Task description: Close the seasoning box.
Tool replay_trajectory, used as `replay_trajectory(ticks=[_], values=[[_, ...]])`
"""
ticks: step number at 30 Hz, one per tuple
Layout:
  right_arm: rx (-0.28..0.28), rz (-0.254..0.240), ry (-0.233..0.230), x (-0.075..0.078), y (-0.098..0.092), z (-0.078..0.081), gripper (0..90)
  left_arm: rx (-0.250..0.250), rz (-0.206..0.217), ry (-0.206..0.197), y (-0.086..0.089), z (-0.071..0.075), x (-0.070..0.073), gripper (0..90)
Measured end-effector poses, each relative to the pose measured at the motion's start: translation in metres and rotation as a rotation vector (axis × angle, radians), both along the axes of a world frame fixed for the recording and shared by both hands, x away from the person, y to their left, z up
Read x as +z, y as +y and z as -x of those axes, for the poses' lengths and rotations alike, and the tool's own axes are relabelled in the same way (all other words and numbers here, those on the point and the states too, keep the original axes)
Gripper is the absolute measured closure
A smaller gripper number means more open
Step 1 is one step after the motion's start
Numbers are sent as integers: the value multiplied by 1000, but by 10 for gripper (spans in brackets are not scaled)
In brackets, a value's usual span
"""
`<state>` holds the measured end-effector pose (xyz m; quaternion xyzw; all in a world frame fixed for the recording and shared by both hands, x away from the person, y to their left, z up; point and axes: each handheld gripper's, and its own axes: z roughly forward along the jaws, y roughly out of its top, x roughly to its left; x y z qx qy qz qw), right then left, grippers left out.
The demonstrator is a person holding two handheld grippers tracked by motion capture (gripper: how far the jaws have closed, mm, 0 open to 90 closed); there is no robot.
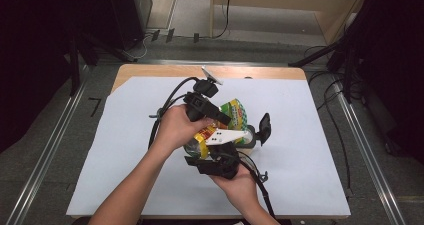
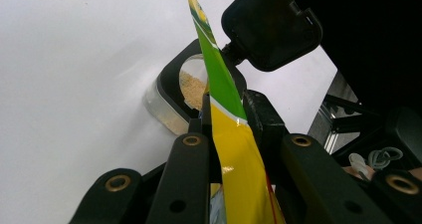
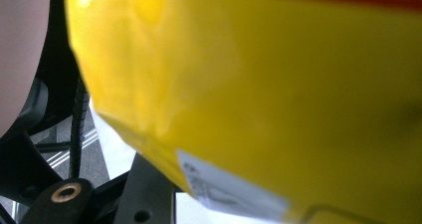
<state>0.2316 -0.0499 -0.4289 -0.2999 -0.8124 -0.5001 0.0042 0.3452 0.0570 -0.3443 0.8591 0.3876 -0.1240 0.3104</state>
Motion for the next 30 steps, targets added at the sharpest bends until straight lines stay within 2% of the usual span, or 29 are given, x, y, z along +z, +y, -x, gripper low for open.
replay_trajectory(ticks=[16,27,30], values=[[-5,-1,-5,-1,0,1,631,-6,-7,-8,-1,1,1,807],[-10,-3,-25,-4,0,3,633,-11,-36,-47,-5,8,4,821],[-8,-7,-42,-6,0,4,634,-17,-44,-55,-5,9,5,828]])
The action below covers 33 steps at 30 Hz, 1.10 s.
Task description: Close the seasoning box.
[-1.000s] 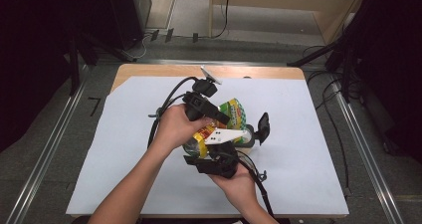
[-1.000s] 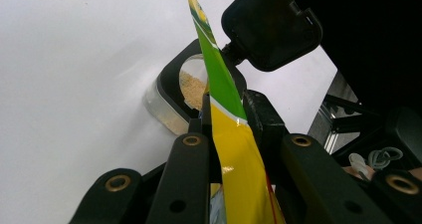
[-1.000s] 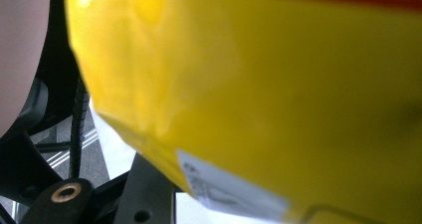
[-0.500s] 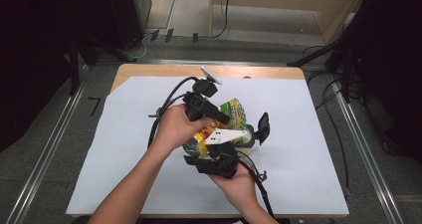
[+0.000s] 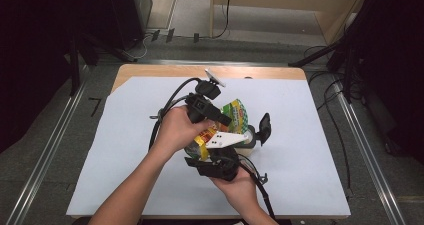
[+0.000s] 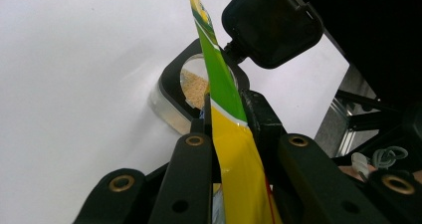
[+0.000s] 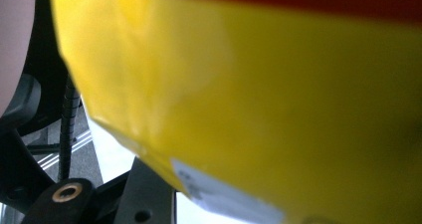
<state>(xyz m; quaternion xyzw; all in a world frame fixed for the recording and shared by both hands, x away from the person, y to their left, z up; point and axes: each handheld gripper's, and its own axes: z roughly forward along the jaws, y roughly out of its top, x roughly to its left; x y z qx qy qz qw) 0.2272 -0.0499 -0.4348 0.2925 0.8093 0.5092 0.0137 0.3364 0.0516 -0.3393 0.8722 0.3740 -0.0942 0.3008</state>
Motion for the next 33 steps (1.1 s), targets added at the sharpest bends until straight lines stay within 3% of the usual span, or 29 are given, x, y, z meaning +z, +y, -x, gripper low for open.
replay_trajectory(ticks=[12,18,27,33], values=[[-5,-35,29,5,0,-1,636,11,24,12,3,-2,2,826],[-5,-23,37,6,0,-4,635,19,56,57,7,-10,-2,826],[-14,-42,51,6,-2,-8,634,15,19,50,0,-13,0,827],[-7,-40,51,7,-2,-10,634,17,20,43,1,-14,2,827]])
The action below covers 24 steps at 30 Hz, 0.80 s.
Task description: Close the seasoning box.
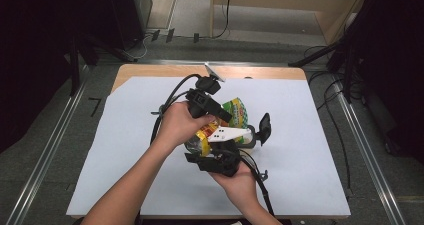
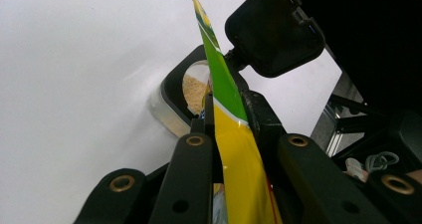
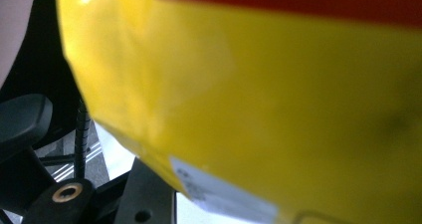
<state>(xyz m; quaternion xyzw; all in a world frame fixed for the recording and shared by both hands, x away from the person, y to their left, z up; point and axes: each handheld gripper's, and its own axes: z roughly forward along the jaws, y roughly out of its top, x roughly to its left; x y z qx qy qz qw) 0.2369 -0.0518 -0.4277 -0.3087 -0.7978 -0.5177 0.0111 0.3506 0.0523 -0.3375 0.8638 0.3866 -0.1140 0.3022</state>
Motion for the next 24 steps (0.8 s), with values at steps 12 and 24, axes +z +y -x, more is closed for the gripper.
replay_trajectory(ticks=[12,24], values=[[21,8,-2,1,-1,-1,635,12,-14,-4,-1,2,0,830],[24,26,8,-1,2,-2,638,33,-6,-18,3,6,-2,827]])
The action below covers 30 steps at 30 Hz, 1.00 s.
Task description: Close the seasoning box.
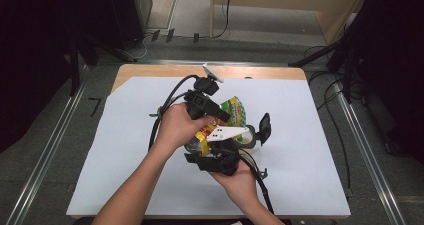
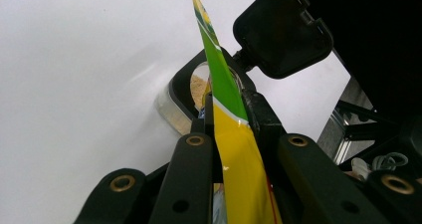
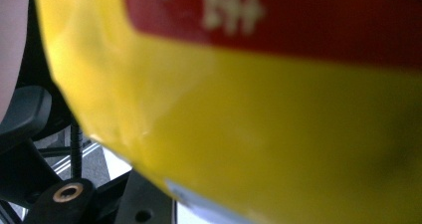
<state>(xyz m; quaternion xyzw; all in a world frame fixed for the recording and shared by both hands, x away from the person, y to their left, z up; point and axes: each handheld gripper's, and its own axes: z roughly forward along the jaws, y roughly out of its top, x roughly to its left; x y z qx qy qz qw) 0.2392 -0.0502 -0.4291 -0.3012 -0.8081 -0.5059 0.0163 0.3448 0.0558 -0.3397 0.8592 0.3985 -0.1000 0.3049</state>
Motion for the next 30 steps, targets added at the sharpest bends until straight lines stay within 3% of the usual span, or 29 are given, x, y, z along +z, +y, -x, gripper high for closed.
replay_trajectory(ticks=[30], values=[[5,39,-7,-1,0,1,638,-19,33,17,2,-2,-6,826]])
